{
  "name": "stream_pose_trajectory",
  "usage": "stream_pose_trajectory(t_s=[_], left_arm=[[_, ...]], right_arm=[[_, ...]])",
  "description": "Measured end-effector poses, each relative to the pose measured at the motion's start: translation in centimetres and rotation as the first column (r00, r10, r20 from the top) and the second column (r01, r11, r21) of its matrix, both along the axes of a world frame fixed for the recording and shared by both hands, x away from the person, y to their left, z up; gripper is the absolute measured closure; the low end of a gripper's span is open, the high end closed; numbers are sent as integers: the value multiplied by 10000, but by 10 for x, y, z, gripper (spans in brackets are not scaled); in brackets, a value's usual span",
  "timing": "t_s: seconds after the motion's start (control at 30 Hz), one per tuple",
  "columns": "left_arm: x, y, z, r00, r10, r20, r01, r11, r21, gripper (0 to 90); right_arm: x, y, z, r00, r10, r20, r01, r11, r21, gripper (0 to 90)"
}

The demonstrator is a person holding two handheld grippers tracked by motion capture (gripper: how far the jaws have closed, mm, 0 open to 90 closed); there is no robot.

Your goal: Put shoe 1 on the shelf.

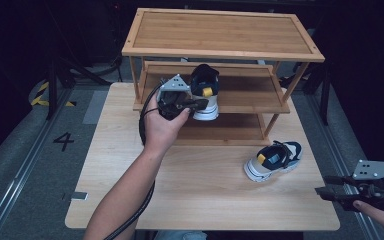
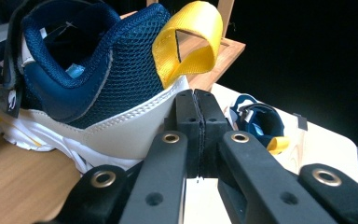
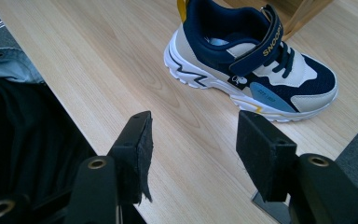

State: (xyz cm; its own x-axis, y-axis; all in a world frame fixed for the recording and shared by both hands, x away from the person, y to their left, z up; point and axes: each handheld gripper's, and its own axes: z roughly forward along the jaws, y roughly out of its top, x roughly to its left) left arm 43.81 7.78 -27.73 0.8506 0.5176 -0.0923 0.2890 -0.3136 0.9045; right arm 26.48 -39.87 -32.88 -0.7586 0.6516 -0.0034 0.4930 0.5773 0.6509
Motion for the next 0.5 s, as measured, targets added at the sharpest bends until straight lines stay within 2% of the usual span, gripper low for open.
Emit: stream_pose_trajectory(t_s=[0.03, 0.27, 0.4, 0.5], left_arm=[[2, -1, -1, 9999, 115, -51, -116, 9999, -35, 900], [24, -3, -6, 10000, 96, 23, -96, 9999, -92, 900], [35, -1, -9, 9999, 48, -131, -52, 9994, -352, 900], [42, -1, -10, 9992, 12, -404, -32, 9987, -502, 898]], right_arm=[[0, 0, 0, 10000, 24, 1, -24, 10000, 4, 468], [1, 0, -2, 9999, 81, -60, -81, 10000, -45, 466], [1, 0, -3, 9999, 86, -103, -87, 10000, -44, 466], [0, 0, -3, 9999, 92, -96, -92, 9999, -51, 466]])
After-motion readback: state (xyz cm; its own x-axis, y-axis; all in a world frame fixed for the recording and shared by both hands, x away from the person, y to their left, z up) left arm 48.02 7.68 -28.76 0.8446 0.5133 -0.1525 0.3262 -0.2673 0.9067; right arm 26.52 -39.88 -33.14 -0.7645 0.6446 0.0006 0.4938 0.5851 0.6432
